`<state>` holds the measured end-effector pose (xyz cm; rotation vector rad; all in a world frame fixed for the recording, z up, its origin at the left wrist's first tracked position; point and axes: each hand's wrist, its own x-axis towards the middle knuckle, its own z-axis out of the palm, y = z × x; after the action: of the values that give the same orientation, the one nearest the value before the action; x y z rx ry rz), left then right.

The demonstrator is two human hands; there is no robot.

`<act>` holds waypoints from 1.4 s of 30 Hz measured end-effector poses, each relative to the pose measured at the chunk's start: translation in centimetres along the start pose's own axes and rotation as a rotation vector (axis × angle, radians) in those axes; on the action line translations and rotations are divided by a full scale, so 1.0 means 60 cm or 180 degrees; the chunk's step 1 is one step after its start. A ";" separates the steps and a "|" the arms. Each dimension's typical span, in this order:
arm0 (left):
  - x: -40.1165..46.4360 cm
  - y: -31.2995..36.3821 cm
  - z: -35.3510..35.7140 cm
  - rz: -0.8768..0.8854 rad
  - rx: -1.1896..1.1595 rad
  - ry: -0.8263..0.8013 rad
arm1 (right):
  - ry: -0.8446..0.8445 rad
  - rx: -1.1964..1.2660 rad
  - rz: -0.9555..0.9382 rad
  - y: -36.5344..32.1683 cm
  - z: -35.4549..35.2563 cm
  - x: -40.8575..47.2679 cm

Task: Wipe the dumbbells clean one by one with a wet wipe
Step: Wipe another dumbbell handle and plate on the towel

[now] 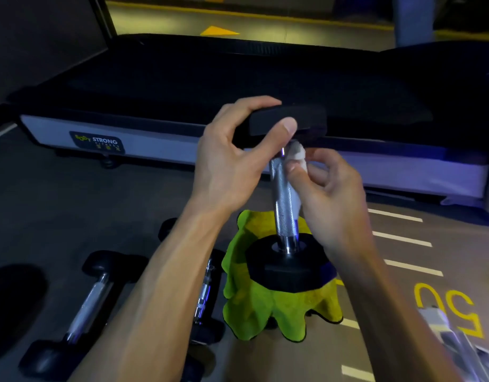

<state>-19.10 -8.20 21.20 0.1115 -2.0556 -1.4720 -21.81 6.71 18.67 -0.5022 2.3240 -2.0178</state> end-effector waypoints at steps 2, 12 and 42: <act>0.002 -0.002 -0.006 0.0022 -0.0073 -0.0032 | -0.0369 0.0079 0.0174 0.004 0.000 0.014; -0.008 -0.028 -0.032 0.0118 -0.0917 -0.0363 | -0.2217 0.2577 0.1059 0.045 0.010 0.067; -0.011 -0.002 0.002 0.0364 -0.0327 -0.0294 | -0.1460 -0.0589 -0.0023 0.051 -0.054 -0.031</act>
<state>-18.64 -7.85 20.78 -0.1153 -2.0182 -1.5335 -21.46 10.65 15.88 -0.8748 2.2201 -1.4902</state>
